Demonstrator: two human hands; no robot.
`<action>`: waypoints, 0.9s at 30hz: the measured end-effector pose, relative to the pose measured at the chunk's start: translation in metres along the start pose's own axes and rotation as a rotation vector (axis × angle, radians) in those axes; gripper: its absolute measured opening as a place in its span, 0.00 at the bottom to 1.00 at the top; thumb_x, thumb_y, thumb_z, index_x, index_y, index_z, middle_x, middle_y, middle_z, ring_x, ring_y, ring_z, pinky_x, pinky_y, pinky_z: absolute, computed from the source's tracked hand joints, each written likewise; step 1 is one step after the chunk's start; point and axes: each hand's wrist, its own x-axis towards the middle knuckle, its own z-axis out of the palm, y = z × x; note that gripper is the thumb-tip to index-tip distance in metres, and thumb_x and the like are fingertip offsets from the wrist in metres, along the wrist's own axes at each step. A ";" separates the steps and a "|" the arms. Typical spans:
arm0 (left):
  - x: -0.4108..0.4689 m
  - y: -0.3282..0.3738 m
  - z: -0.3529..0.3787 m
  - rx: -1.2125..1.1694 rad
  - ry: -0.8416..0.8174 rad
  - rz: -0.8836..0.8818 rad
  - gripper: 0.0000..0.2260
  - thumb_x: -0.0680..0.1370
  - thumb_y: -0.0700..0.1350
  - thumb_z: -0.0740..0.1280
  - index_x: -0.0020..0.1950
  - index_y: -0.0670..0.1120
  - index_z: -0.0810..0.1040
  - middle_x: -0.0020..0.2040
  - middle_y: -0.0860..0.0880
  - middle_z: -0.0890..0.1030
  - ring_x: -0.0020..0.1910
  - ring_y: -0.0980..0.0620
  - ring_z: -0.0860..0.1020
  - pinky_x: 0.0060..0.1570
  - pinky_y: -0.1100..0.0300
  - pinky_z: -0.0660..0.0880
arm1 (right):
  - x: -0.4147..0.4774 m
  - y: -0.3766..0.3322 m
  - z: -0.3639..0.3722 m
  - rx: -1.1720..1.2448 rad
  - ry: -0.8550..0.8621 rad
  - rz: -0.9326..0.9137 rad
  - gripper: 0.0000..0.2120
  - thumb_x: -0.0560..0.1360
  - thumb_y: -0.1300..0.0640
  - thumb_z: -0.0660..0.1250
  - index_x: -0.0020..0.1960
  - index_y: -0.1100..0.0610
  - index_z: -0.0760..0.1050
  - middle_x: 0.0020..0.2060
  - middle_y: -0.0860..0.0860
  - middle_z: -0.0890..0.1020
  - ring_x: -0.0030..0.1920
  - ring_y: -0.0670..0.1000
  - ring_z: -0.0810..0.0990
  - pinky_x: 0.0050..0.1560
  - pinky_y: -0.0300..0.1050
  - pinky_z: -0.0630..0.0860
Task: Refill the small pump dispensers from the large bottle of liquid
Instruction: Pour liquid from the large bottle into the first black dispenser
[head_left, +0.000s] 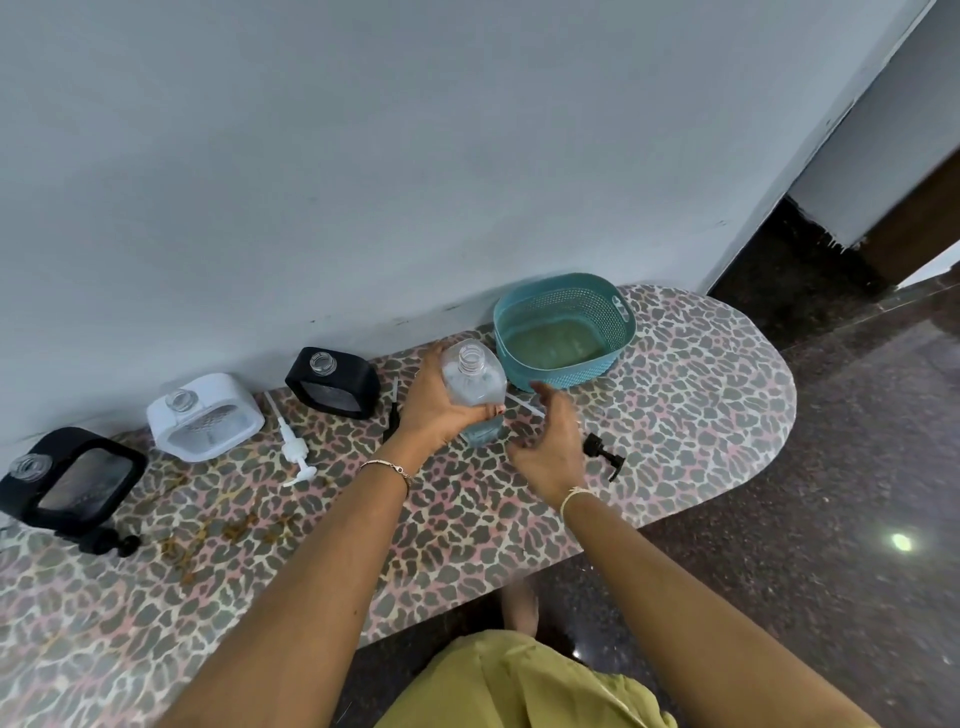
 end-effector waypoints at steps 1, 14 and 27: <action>-0.001 0.000 -0.002 -0.016 -0.004 -0.010 0.45 0.58 0.46 0.83 0.70 0.45 0.63 0.65 0.47 0.73 0.64 0.48 0.72 0.63 0.59 0.68 | -0.002 -0.008 0.006 0.030 -0.035 -0.016 0.41 0.63 0.57 0.77 0.71 0.51 0.61 0.64 0.46 0.70 0.64 0.45 0.70 0.66 0.43 0.71; -0.015 -0.049 -0.075 -0.184 0.371 -0.036 0.36 0.60 0.52 0.81 0.65 0.51 0.71 0.57 0.53 0.77 0.58 0.56 0.75 0.63 0.57 0.73 | 0.007 -0.060 0.042 0.170 0.089 0.179 0.40 0.61 0.58 0.81 0.67 0.54 0.64 0.61 0.53 0.75 0.62 0.54 0.73 0.60 0.41 0.68; 0.030 -0.105 -0.136 0.502 0.134 -0.137 0.43 0.69 0.37 0.72 0.77 0.52 0.53 0.74 0.45 0.62 0.73 0.41 0.59 0.70 0.43 0.62 | 0.013 -0.063 0.061 0.214 0.227 0.266 0.38 0.60 0.54 0.82 0.65 0.53 0.67 0.58 0.54 0.77 0.60 0.56 0.75 0.62 0.47 0.70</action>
